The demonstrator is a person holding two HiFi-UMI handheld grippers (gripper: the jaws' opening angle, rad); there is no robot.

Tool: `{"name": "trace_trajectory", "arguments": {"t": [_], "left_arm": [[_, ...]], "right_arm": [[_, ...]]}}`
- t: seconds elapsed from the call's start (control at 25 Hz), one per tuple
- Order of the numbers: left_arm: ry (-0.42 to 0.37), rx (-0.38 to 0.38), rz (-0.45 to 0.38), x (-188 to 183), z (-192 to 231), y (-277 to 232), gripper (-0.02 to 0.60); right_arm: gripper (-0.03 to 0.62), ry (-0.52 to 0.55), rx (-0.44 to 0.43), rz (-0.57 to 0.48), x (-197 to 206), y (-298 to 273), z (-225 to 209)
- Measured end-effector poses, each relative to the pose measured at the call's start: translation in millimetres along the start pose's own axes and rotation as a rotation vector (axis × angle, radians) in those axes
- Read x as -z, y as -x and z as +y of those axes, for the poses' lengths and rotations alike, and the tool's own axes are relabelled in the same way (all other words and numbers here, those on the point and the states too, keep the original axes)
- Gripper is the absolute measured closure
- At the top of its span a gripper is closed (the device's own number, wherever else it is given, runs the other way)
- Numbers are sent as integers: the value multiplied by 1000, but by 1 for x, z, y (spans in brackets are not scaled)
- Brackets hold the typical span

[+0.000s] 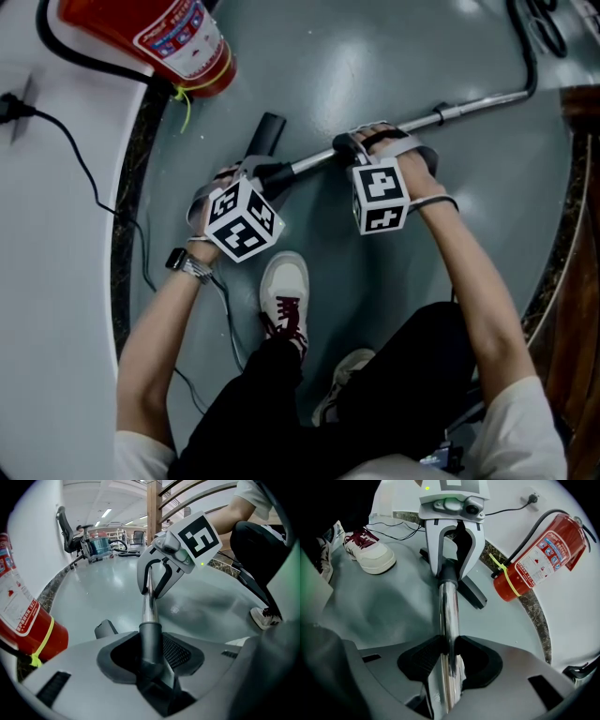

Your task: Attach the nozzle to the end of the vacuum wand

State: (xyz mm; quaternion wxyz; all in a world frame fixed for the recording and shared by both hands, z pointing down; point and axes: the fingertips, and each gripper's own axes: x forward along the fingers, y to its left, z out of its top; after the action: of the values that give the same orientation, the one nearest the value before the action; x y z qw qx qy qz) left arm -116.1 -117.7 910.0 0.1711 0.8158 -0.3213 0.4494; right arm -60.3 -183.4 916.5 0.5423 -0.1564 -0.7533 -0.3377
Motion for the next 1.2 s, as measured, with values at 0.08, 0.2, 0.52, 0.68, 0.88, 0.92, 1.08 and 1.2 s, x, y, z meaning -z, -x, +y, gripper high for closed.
{"name": "trace_trajectory", "arguments": {"t": [0.08,0.2,0.52,0.68,0.88,0.92,1.08,1.2], "left_arm": [[1,-7,-10,0,2,0,422],[1,-18,-11,0,5,-2,422],[-17,-20,15,4,4,-9,419],[-25,-22,22,5,3,-11,414],[-17,-48,-4,6,4,-11,410],[-12,-54,-12,5,5,-10,410],[38,-49,-60,3,4,-6,410],[81,-48,-100,-1,7,-1,410]], "right_arm": [[445,-6,1,-2,1,-2,0],[445,-12,-10,-14,-1,-5,2],[445,-18,1,-34,-1,-12,2],[439,-53,-3,-51,-1,-14,4],[436,-111,-17,-79,-2,-13,2],[433,-126,-17,-85,-1,-11,1],[426,-201,-5,-122,1,-2,-3],[427,-264,20,-167,1,6,-9]]}}
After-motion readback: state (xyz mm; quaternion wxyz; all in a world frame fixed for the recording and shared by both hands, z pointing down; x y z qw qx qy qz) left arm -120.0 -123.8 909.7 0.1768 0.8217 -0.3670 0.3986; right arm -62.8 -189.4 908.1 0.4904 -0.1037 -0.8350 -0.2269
